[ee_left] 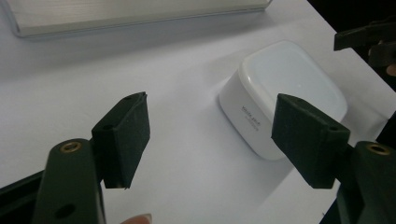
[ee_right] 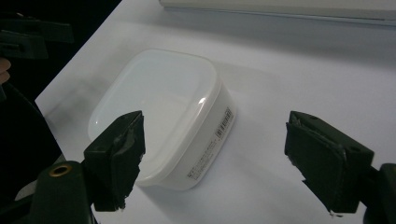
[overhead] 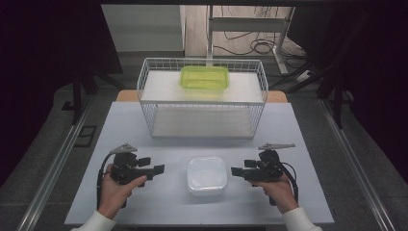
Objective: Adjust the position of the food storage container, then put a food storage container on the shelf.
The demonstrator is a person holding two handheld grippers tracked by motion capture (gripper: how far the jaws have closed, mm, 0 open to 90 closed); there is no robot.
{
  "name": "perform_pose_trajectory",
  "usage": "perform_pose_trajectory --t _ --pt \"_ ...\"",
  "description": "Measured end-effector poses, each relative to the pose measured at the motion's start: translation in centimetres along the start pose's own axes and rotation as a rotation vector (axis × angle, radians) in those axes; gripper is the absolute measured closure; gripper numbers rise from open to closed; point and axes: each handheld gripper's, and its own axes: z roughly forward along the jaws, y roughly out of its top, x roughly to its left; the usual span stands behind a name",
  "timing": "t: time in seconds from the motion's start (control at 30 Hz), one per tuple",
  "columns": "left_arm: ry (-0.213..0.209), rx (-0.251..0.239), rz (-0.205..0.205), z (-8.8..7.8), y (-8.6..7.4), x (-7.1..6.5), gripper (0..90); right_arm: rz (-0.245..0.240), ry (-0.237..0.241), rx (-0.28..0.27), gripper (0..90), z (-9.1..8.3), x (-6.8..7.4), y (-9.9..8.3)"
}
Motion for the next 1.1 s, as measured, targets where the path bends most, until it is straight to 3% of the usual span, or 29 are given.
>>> perform_pose_trajectory --t 0.23,0.47,0.7,1.1 --pt "-0.010 0.000 -0.023 0.7 0.4 -0.5 25.4 0.009 -0.001 -0.033 21.8 0.0 -0.1 0.3" --pt "-0.056 -0.004 -0.067 1.7 1.1 -1.4 25.5 -0.014 -0.002 -0.034 27.2 0.2 0.0 0.9" --pt "-0.093 0.011 -0.094 3.3 1.9 -1.8 26.4 0.032 0.016 -0.027 33.7 1.2 -0.5 1.6" --pt "-0.184 0.036 -0.212 5.1 1.0 -1.0 31.6 0.090 0.083 0.030 42.5 2.8 -0.6 1.2"
